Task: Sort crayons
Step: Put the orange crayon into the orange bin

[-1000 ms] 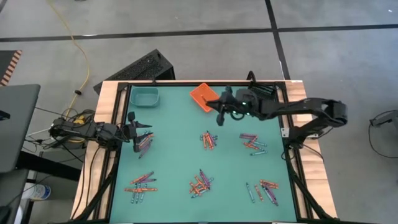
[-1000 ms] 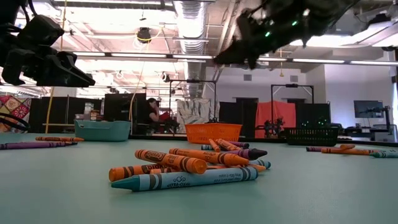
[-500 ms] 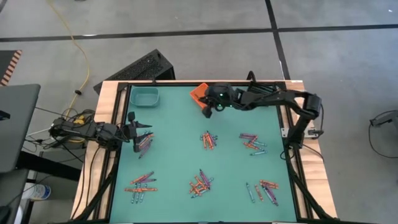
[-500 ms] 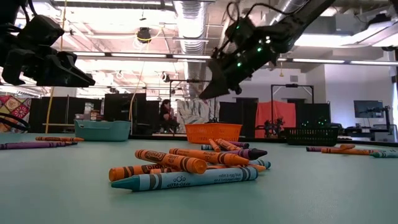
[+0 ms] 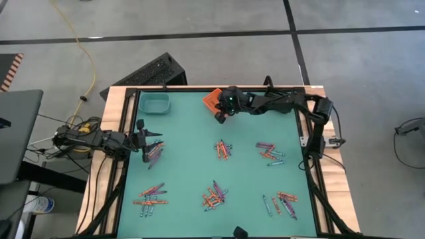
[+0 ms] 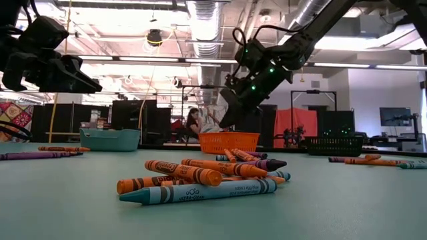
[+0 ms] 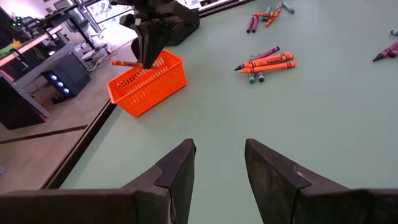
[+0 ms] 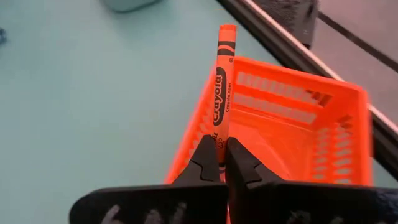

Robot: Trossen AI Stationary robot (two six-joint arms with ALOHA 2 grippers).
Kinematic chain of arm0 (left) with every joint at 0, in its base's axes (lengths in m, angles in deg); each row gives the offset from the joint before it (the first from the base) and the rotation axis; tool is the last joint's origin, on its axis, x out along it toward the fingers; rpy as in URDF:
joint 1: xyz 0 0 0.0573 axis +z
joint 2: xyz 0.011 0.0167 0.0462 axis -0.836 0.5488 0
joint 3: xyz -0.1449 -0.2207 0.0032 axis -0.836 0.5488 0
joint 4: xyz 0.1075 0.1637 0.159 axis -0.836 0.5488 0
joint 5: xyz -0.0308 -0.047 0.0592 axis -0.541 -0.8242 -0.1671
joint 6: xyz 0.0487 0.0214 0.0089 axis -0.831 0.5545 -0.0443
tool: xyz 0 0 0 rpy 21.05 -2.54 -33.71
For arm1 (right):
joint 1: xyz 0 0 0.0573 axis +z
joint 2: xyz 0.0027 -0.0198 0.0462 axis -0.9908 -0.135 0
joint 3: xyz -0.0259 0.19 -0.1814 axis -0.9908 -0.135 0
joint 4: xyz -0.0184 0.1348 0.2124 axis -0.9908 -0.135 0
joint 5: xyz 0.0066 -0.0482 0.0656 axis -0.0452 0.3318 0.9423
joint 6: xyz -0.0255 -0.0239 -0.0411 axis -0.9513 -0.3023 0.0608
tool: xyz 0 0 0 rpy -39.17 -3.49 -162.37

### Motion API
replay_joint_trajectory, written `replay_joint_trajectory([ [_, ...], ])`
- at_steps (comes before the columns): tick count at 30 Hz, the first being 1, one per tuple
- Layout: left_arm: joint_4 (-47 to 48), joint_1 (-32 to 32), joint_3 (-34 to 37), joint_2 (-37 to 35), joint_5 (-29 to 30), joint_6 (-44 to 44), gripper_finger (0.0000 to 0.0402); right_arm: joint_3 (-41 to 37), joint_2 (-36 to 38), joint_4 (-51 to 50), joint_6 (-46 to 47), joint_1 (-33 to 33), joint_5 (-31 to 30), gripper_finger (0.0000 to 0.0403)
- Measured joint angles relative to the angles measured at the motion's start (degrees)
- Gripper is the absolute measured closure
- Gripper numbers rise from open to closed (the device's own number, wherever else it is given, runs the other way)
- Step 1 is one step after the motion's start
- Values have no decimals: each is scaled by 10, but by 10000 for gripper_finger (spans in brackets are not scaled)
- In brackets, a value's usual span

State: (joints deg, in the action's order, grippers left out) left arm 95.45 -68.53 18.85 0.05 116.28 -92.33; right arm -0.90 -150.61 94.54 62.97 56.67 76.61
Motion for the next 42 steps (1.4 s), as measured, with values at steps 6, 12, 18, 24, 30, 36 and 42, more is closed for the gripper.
replay_joint_trajectory([
  [6,0,0,0,0,0,0,269,0,2,-27,19,-13,-19,400],
  [12,0,0,0,0,0,0,269,0,2,-74,17,-16,-63,383],
  [18,0,0,0,0,0,0,269,0,2,-73,16,-5,-91,289],
  [24,0,0,0,0,0,0,269,0,12,-77,15,-4,-92,196],
  [30,0,0,0,0,0,0,269,0,60,-91,1,16,-92,175],
  [36,0,0,0,0,0,0,269,0,136,-149,-18,52,-92,189],
  [42,0,0,0,0,0,0,269,0,207,-266,-16,92,-92,203],
])
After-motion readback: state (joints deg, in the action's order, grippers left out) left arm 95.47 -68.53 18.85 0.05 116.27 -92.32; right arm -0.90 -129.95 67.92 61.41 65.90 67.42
